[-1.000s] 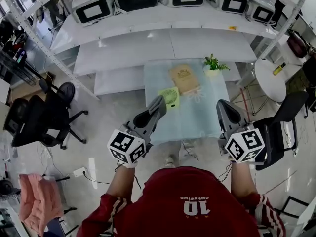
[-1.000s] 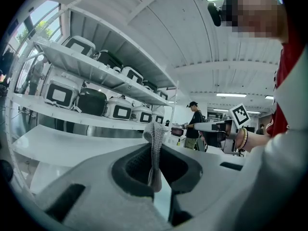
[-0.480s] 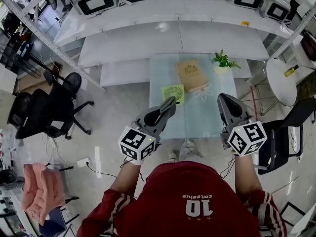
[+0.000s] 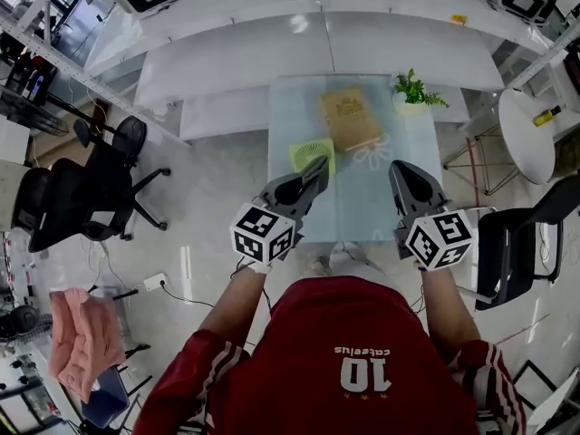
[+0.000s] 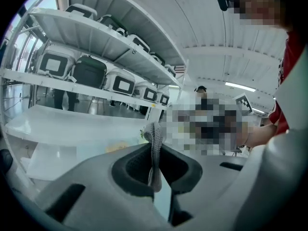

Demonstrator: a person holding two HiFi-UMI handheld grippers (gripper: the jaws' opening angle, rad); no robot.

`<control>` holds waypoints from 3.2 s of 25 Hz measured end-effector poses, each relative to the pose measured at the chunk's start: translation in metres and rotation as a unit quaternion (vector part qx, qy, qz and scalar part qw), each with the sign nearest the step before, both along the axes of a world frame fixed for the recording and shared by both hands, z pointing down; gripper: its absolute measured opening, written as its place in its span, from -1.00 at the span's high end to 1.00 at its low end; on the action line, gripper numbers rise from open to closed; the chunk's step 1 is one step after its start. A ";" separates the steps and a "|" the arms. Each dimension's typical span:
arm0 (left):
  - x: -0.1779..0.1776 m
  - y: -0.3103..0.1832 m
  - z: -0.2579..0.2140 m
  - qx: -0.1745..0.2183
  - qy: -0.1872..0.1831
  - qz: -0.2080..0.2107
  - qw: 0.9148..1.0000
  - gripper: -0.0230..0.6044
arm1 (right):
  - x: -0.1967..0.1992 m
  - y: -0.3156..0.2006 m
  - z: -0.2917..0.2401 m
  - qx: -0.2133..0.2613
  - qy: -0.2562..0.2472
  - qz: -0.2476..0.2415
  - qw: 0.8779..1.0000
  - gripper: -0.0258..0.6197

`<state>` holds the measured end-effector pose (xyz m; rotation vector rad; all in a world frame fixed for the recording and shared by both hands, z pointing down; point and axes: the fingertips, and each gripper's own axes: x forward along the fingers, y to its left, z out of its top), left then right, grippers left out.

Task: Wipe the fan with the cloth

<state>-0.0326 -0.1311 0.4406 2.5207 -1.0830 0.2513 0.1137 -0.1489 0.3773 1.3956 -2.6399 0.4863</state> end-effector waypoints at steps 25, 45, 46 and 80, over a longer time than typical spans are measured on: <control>0.027 -0.088 0.156 -0.089 0.031 -0.016 0.995 0.84 | -0.011 -0.044 0.140 -0.121 0.002 0.006 0.993 0.91; 0.026 -0.113 0.200 -0.128 0.016 -0.042 0.991 0.84 | -0.013 -0.065 0.167 -0.154 0.008 -0.011 0.988 0.91; 0.024 -0.113 0.201 -0.128 0.014 -0.044 0.991 0.84 | -0.013 -0.064 0.166 -0.155 0.007 -0.010 0.988 0.91; -0.051 -0.105 0.212 -0.140 0.007 -0.124 0.982 0.84 | -0.024 -0.048 0.154 -0.153 0.005 -0.007 0.988 0.91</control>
